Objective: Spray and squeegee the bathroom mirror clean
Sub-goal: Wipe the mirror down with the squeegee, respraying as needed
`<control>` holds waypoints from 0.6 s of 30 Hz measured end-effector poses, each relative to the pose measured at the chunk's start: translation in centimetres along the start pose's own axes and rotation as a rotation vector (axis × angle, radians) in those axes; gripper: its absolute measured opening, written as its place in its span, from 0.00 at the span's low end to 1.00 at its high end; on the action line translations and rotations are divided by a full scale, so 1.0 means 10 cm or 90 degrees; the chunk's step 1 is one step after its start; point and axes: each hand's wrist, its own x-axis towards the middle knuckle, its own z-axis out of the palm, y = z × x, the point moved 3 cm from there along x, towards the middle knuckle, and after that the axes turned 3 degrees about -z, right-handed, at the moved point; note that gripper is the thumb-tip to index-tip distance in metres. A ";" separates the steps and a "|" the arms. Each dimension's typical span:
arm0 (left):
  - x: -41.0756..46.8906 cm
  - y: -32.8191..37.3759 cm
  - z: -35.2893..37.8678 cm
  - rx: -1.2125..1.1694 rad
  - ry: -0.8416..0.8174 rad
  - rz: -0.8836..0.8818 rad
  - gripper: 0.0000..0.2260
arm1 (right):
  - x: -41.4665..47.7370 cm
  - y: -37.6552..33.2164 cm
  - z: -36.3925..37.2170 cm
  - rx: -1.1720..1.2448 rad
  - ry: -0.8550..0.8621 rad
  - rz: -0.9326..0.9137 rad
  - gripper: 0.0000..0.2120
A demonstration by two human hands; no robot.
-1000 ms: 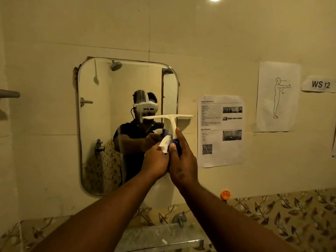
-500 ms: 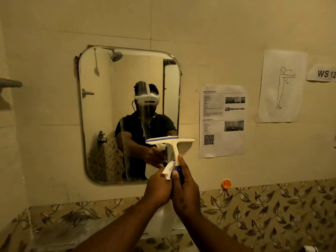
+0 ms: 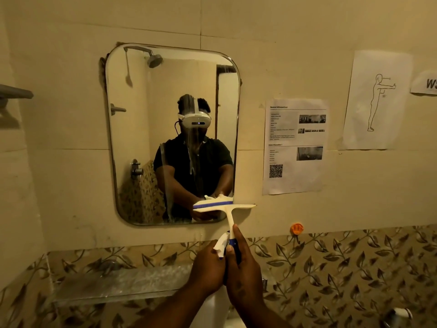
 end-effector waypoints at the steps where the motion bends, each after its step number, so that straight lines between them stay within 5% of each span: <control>1: 0.00 -0.03 0.01 0.007 0.002 0.005 0.10 | -0.01 0.00 0.01 0.000 -0.001 0.002 0.23; 12: -0.13 -0.34 0.02 0.034 -0.012 -0.033 0.14 | -0.22 0.20 0.09 0.016 -0.019 0.085 0.21; 18: -0.17 -0.32 -0.09 0.013 0.000 0.048 0.06 | -0.34 -0.11 0.10 0.071 0.011 0.073 0.22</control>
